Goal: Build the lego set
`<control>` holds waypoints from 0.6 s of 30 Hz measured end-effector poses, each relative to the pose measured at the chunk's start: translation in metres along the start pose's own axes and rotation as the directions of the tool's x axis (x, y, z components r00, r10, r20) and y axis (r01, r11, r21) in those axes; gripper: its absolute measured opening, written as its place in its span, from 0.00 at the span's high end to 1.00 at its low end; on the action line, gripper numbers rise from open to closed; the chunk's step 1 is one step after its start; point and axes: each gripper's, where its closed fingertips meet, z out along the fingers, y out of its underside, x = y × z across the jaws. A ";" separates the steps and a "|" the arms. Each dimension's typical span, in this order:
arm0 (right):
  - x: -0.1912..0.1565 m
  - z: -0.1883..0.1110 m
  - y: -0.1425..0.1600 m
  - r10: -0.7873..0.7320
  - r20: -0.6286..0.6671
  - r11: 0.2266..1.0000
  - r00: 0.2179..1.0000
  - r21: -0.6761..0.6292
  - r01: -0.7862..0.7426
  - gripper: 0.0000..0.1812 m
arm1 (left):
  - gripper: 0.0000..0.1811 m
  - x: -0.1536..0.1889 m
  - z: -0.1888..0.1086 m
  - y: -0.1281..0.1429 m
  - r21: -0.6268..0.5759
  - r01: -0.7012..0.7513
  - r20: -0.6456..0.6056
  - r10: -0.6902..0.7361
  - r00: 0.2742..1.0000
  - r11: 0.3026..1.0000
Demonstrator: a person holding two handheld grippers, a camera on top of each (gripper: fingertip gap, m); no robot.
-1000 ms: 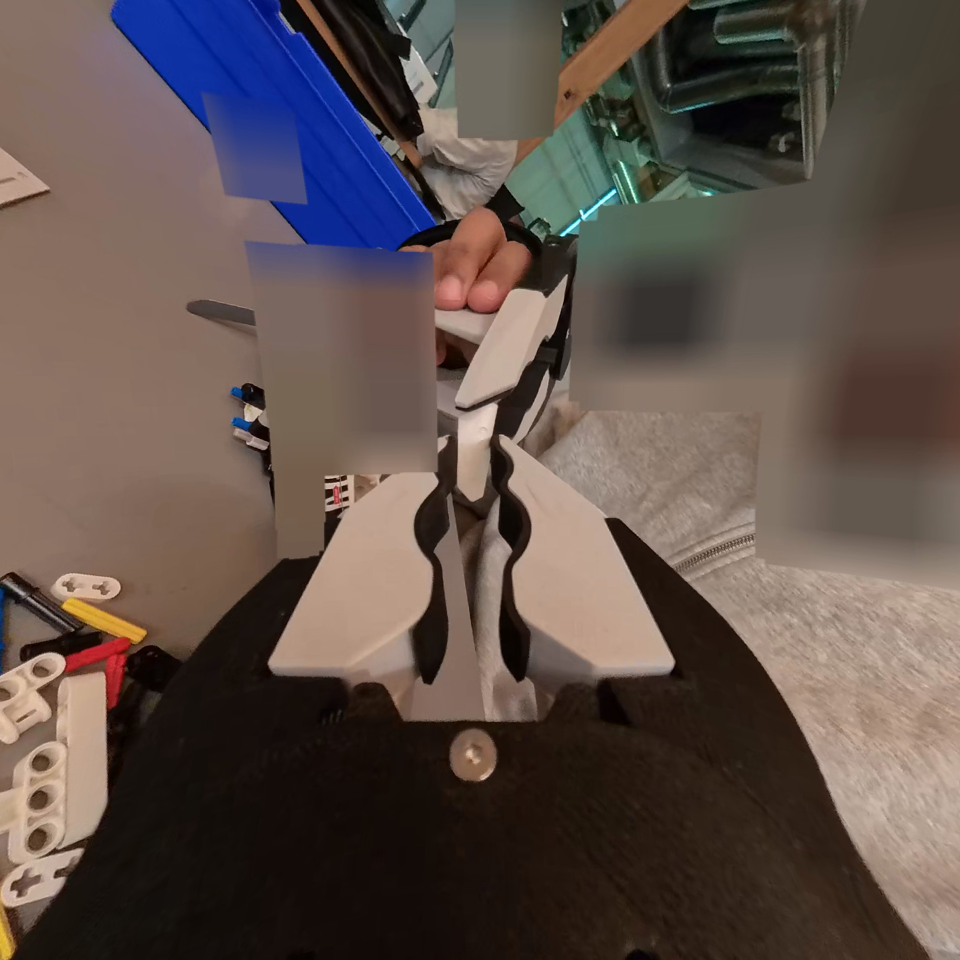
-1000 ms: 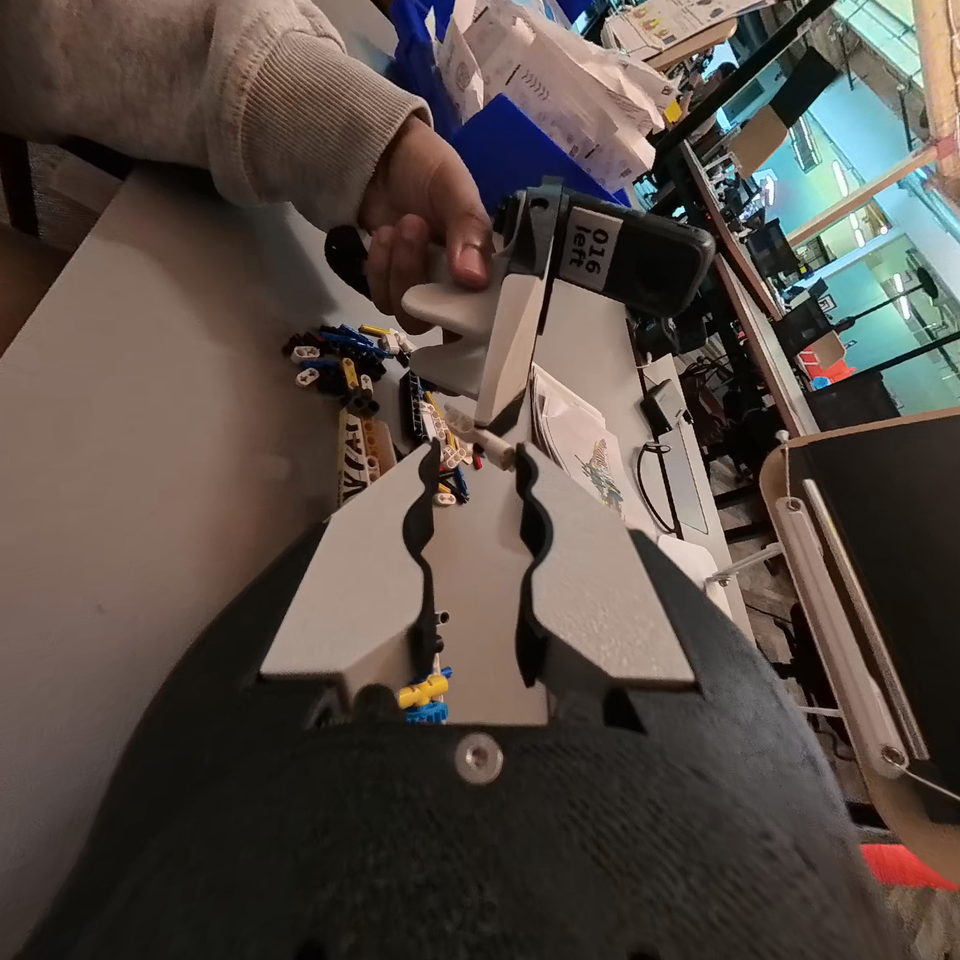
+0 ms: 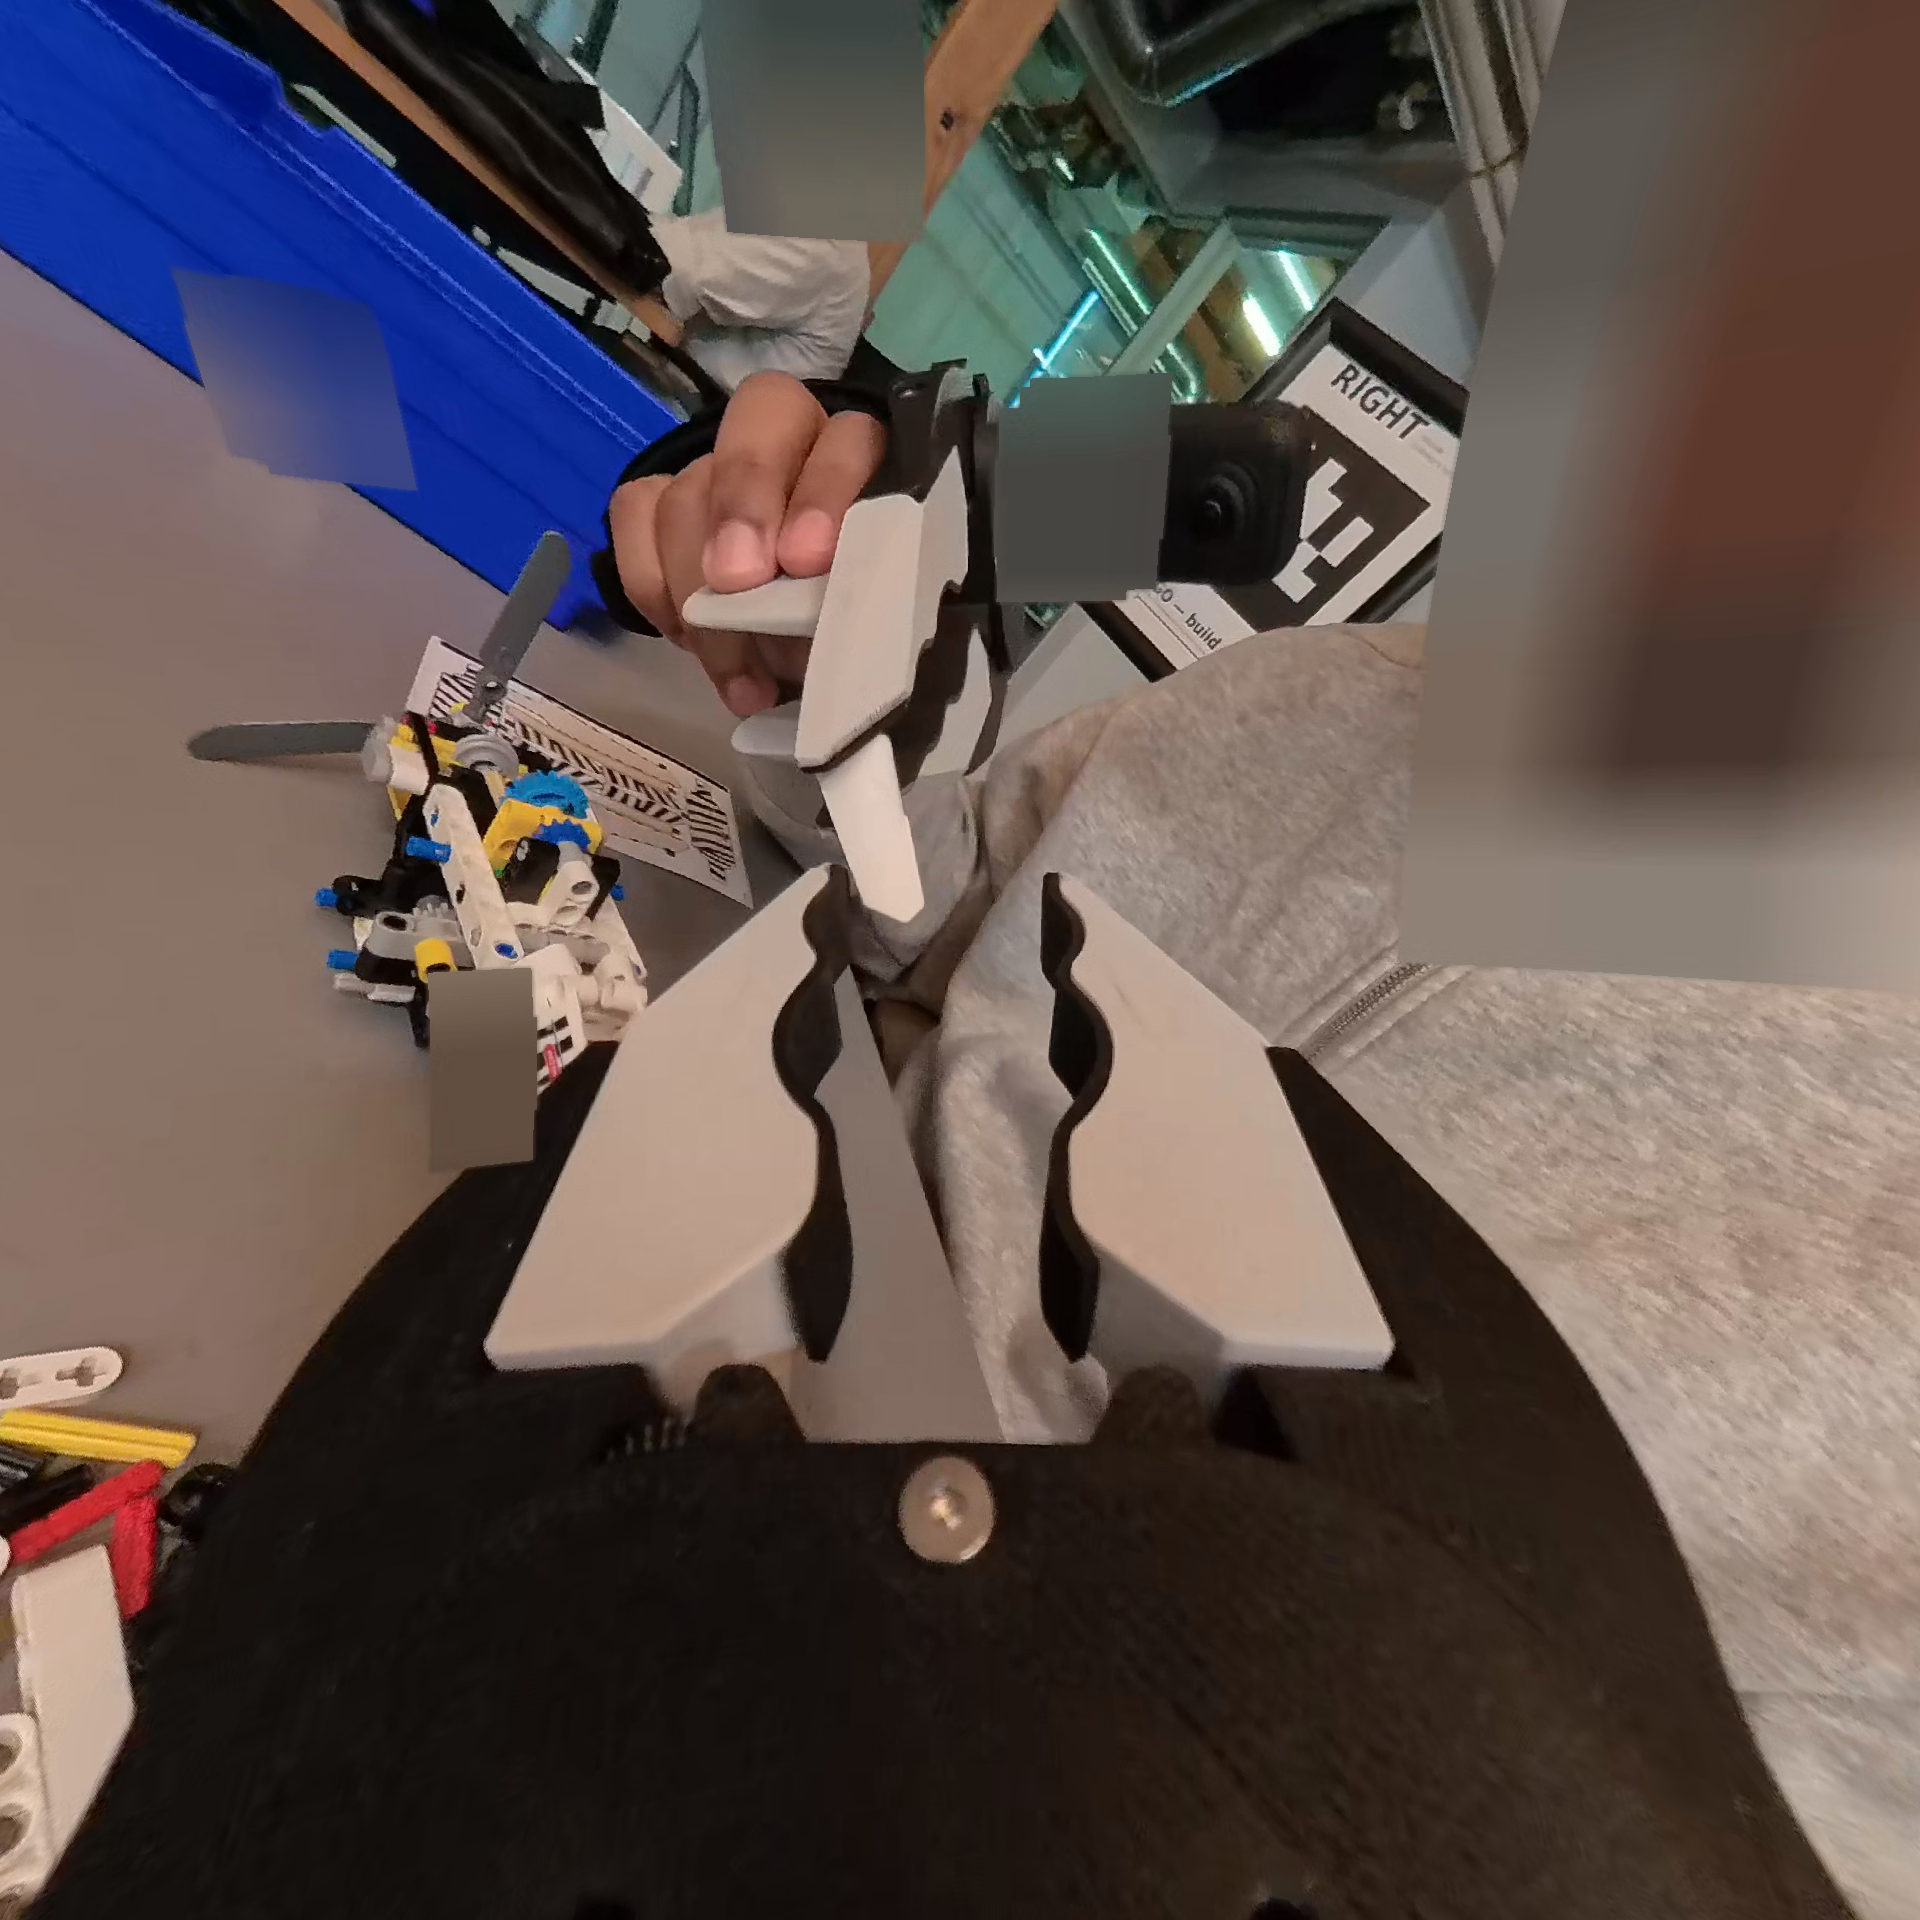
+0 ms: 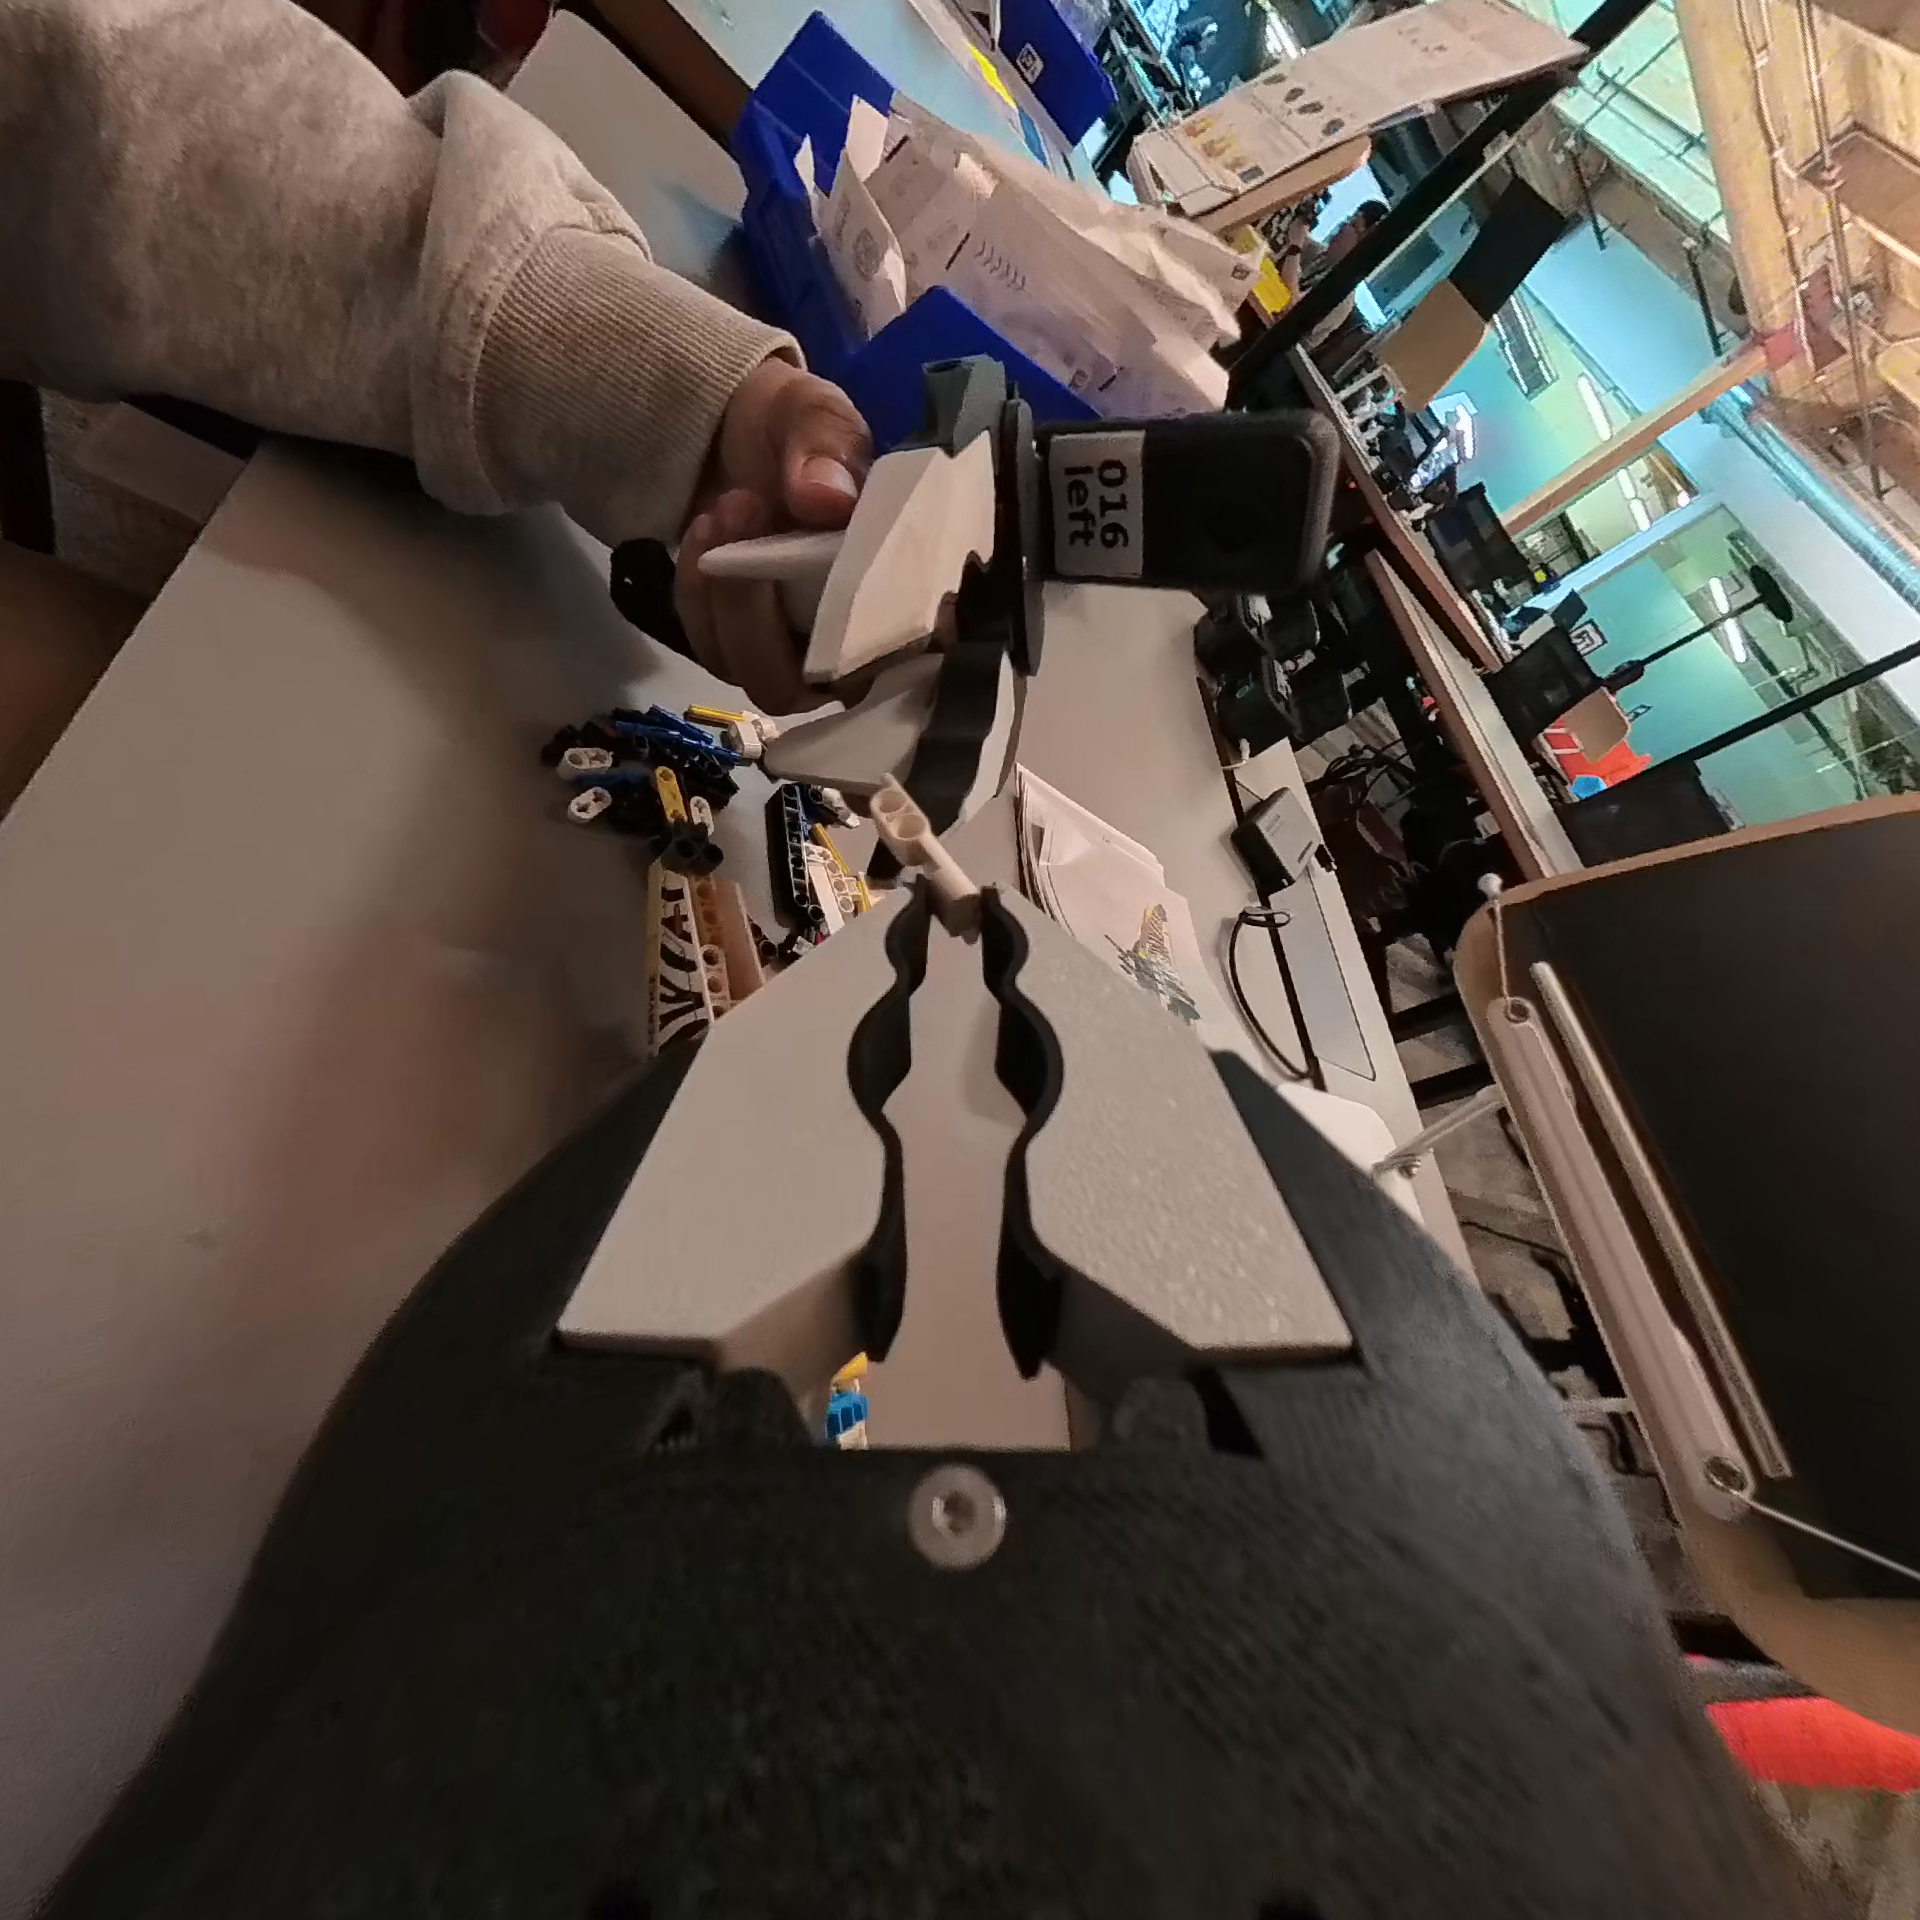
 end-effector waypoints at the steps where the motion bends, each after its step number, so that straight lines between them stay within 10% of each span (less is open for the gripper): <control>1: 0.001 0.000 -0.001 0.010 -0.003 1.000 1.000 -0.003 -0.010 0.96 | 0.80 -0.001 0.000 0.000 -0.001 -0.013 0.014 0.013 1.000 1.000; 7: 0.003 -0.005 0.002 0.164 -0.062 0.983 0.984 -0.076 -0.169 0.96 | 0.81 -0.012 0.002 0.005 -0.015 -0.100 0.109 0.101 0.989 0.995; 18: -0.071 -0.005 0.035 0.492 -0.107 0.865 0.864 -0.057 -0.499 0.96 | 0.87 0.001 -0.037 -0.020 0.302 -0.257 0.213 0.197 0.957 0.918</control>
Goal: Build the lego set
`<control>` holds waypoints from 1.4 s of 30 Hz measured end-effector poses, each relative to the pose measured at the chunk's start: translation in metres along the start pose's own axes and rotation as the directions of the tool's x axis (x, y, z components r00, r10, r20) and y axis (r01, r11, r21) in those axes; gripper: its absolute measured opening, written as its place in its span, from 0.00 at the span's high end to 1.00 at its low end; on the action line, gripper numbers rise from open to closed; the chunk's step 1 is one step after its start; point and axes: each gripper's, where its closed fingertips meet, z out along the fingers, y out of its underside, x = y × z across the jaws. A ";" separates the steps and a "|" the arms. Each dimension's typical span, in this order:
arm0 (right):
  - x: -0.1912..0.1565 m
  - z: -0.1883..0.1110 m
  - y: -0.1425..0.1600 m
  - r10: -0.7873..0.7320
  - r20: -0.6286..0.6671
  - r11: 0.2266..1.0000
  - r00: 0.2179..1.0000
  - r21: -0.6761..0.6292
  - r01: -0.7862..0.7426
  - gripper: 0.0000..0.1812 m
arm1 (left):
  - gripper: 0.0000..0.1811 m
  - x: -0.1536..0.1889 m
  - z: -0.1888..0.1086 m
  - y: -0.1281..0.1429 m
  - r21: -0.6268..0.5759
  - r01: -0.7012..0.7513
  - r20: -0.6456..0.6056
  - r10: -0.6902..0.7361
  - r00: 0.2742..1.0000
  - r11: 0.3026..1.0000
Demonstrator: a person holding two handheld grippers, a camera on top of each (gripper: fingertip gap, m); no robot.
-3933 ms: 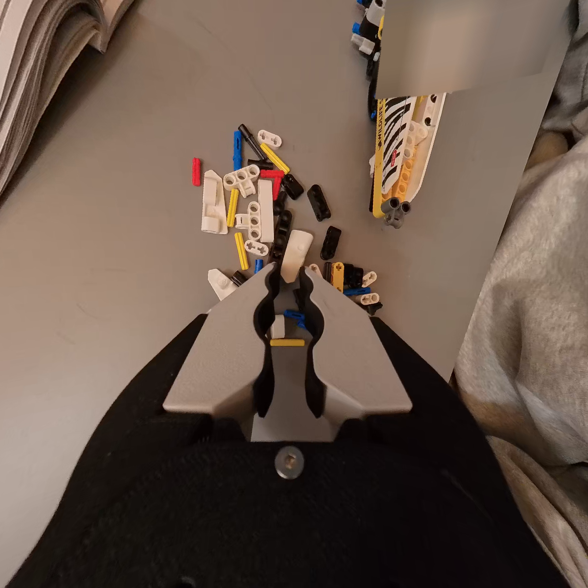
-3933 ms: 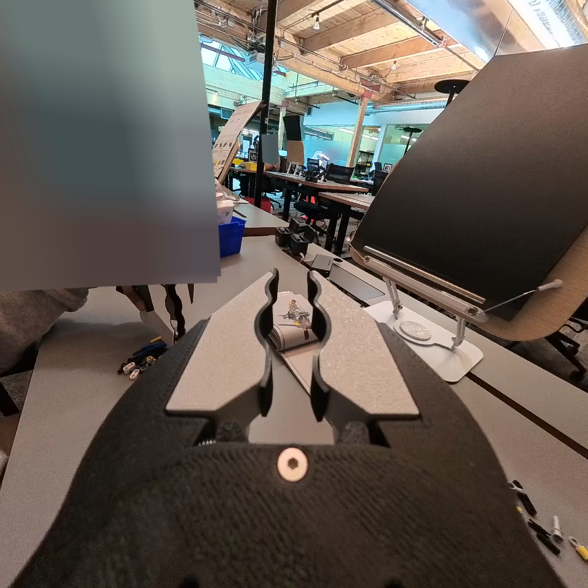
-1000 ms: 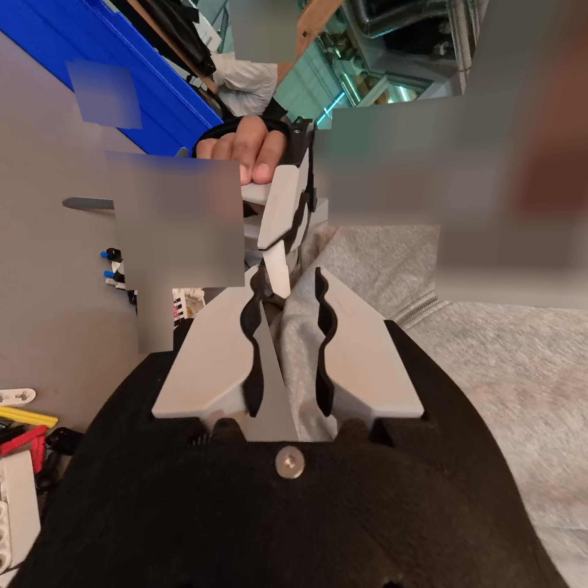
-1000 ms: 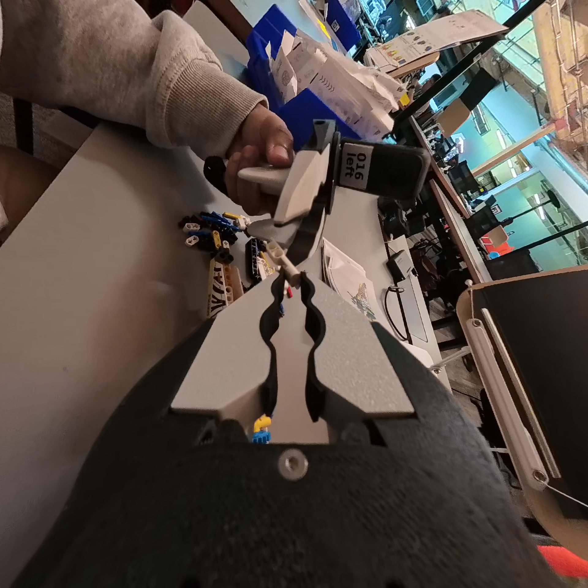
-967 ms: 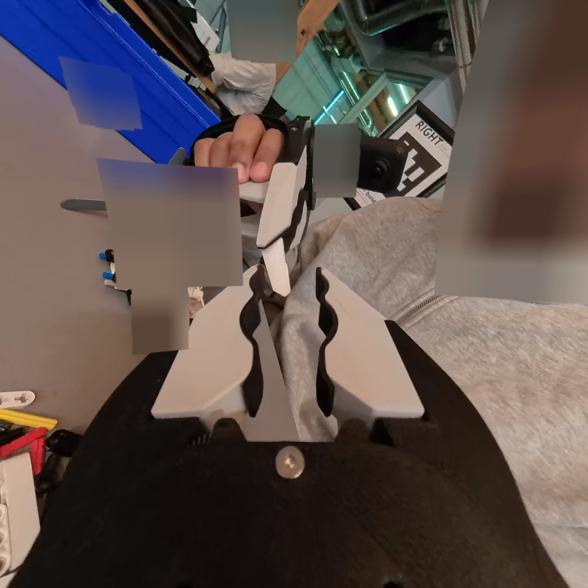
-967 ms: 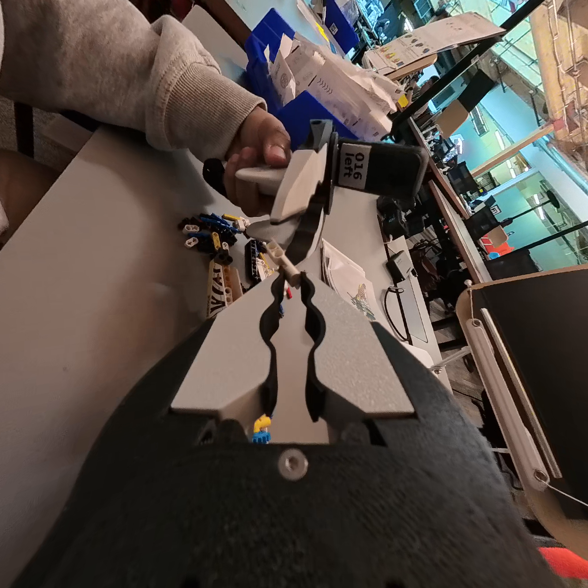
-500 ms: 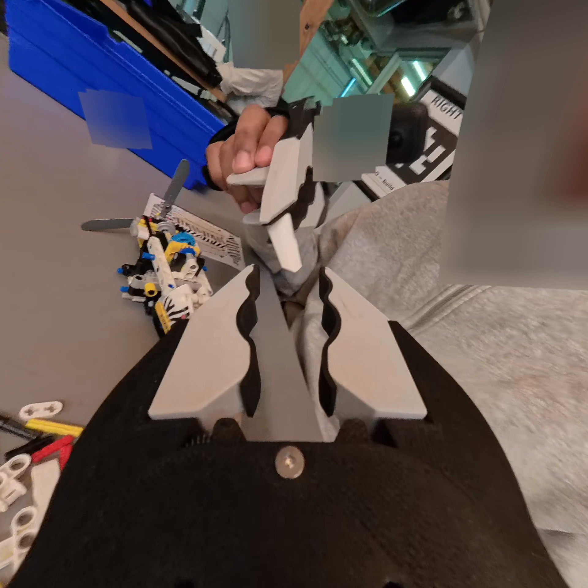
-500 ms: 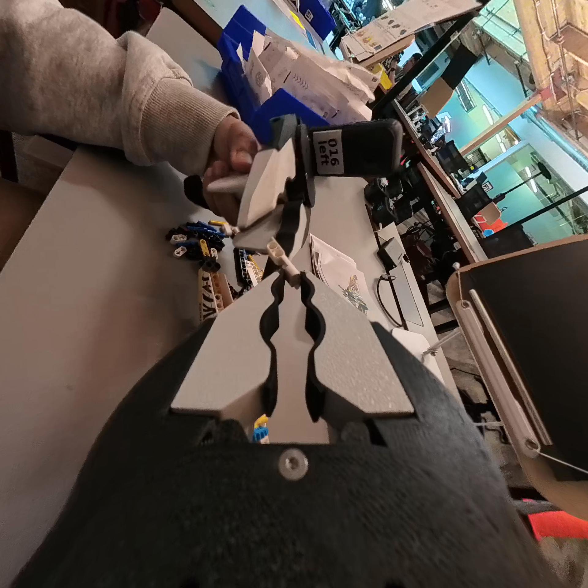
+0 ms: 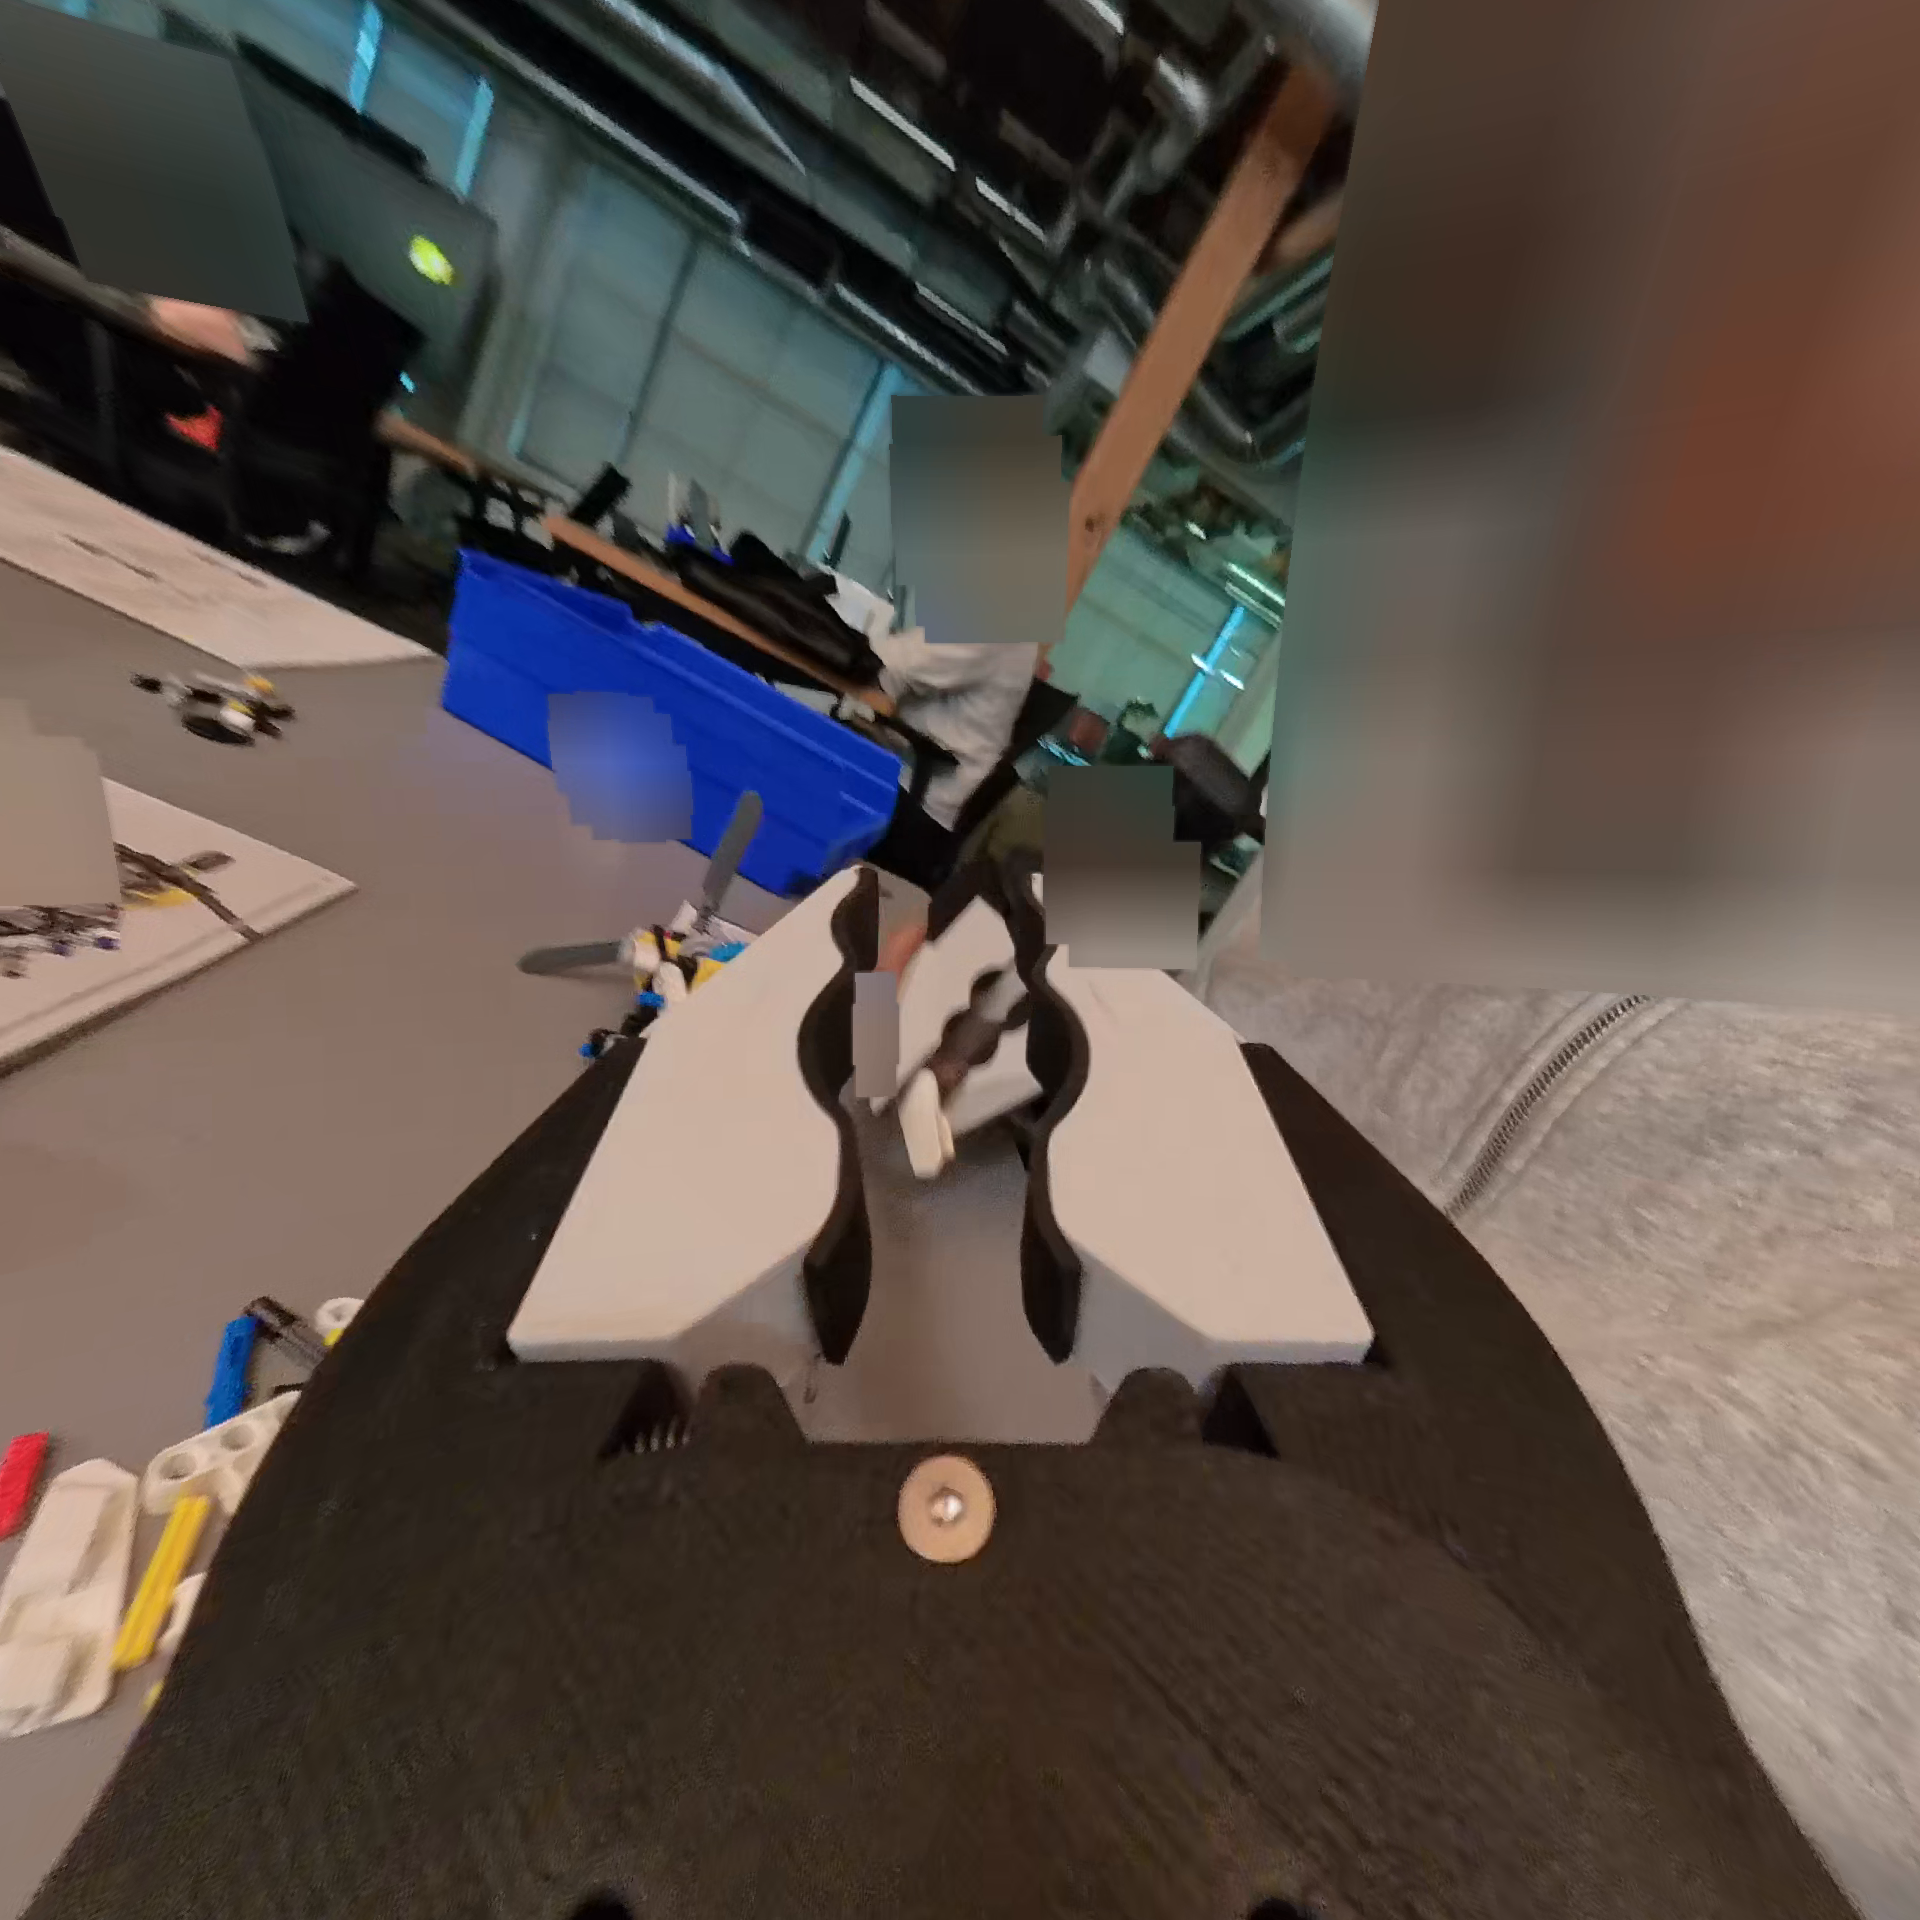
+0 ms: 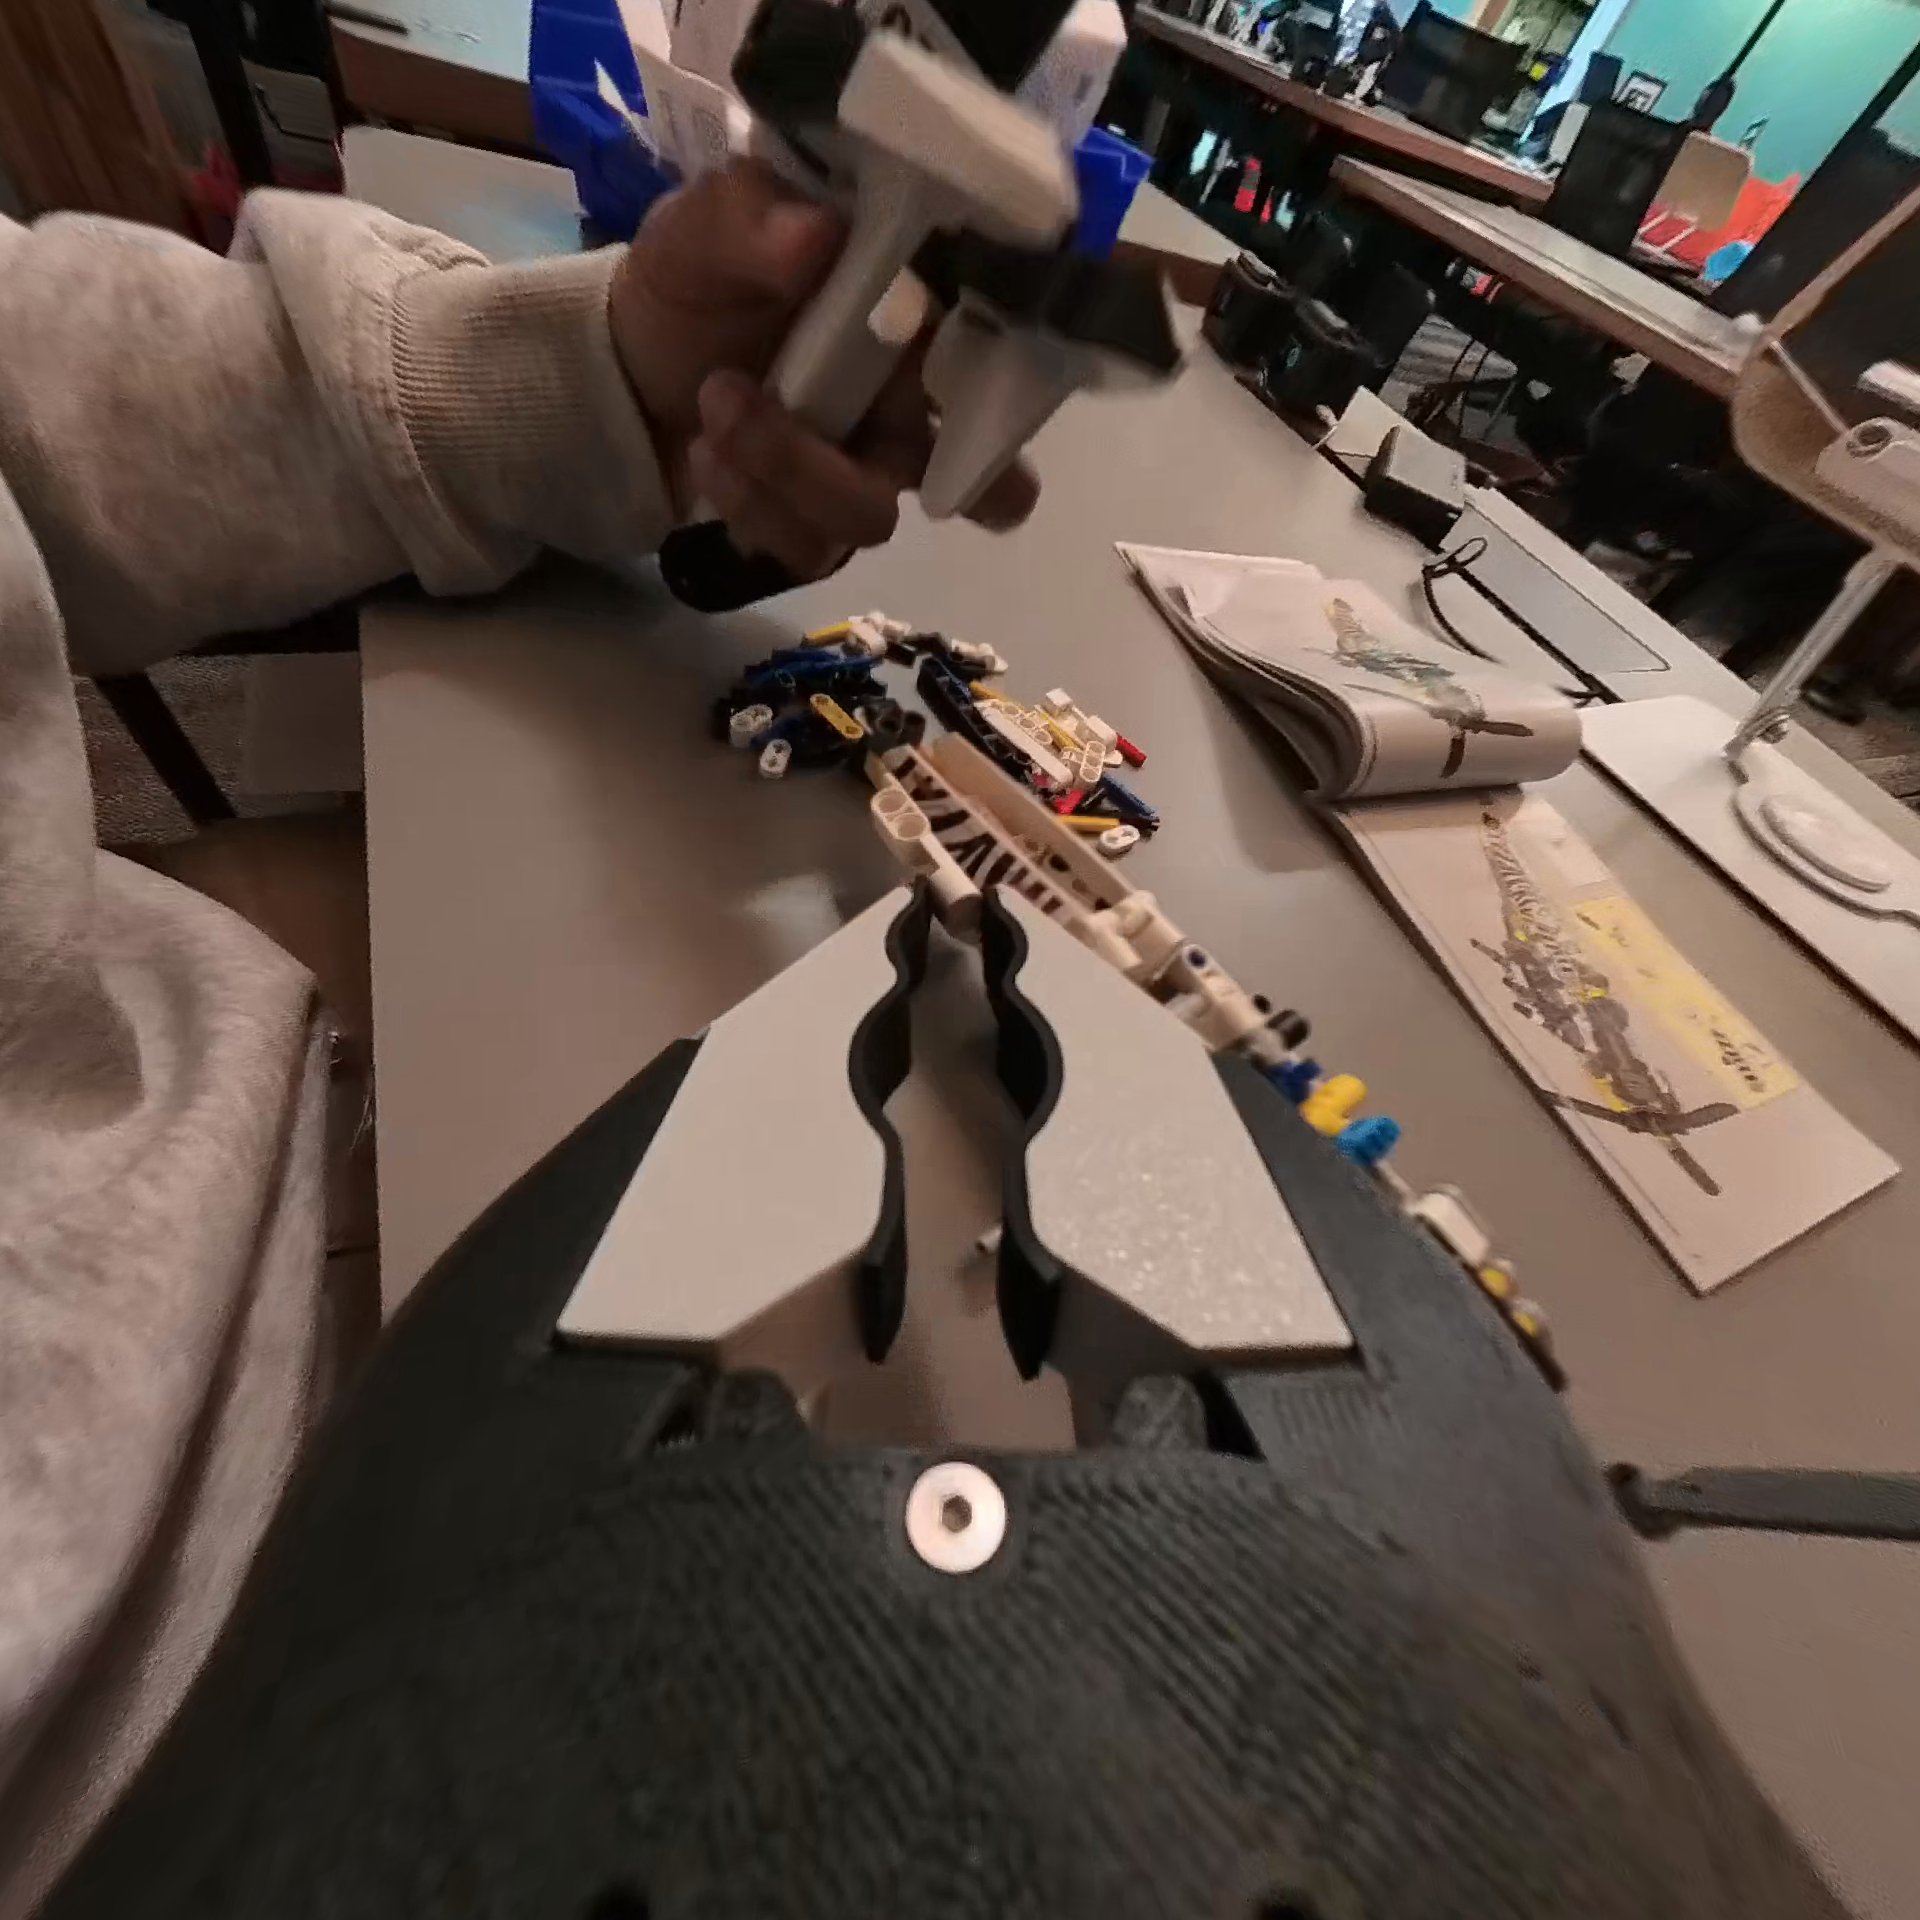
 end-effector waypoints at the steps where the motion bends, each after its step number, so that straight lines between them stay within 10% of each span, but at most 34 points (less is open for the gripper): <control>1: -0.006 0.003 0.005 -0.008 0.017 1.000 1.000 -0.013 0.009 0.96 | 0.87 -0.001 -0.004 -0.004 0.030 -0.008 0.014 0.008 1.000 1.000; 14: 0.007 0.001 -0.001 0.124 0.003 0.992 0.992 0.036 -0.124 0.96 | 0.87 0.018 0.009 0.026 -0.066 -0.212 0.115 0.218 0.969 0.975; 20: -0.016 0.003 -0.072 0.431 0.355 0.787 0.829 0.301 -0.538 0.96 | 0.79 0.034 -0.001 0.061 -0.133 -0.323 0.285 0.349 0.893 0.937; 26: -0.043 0.037 -0.087 0.467 0.429 0.763 0.773 0.247 -0.597 0.96 | 0.93 0.060 -0.034 0.029 0.228 -0.397 0.376 0.296 0.878 0.889; 42: -0.043 0.064 -0.124 0.658 0.574 0.448 0.487 0.221 -0.866 0.96 | 0.92 0.068 -0.079 0.005 0.466 -0.340 0.384 0.160 0.909 0.817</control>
